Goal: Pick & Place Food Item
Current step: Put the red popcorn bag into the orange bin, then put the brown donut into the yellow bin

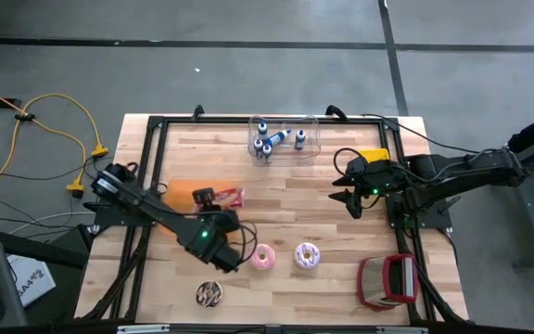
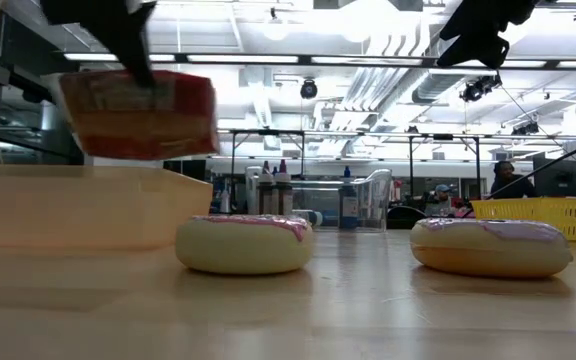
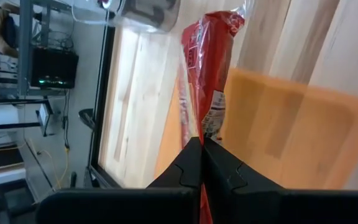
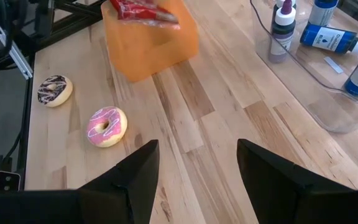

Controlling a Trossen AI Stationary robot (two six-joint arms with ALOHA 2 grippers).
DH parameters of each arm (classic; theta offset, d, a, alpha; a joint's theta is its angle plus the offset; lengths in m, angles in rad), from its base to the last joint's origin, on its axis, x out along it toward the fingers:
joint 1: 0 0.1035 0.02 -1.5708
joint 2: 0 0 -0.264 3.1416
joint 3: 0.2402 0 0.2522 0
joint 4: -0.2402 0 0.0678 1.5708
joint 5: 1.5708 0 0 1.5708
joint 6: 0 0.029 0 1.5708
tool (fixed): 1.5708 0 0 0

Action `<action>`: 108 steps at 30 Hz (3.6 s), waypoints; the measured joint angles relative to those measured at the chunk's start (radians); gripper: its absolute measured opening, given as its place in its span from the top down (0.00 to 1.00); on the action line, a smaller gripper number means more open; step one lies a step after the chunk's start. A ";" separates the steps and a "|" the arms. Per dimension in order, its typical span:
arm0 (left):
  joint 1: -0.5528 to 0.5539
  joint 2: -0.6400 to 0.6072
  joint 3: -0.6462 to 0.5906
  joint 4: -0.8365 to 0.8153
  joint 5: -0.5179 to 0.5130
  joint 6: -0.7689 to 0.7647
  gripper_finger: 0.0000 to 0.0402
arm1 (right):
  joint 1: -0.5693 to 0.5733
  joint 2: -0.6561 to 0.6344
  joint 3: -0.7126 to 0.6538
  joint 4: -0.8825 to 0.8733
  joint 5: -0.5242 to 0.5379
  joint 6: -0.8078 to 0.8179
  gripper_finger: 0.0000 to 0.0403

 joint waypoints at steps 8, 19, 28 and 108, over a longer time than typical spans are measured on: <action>-0.055 -0.058 -0.170 0.033 0.031 -0.053 1.00 | 0.000 0.000 0.000 0.000 0.000 0.000 0.49; -0.048 -0.184 -0.446 0.332 0.109 0.081 1.00 | 0.000 0.000 0.000 0.000 0.000 0.000 0.49; -0.027 -0.207 -0.481 0.367 0.130 0.110 0.98 | 0.000 0.000 0.000 0.001 0.000 0.000 0.49; -0.133 -0.172 -0.293 0.858 0.656 0.036 0.75 | 0.000 0.000 0.000 0.008 0.000 0.000 0.49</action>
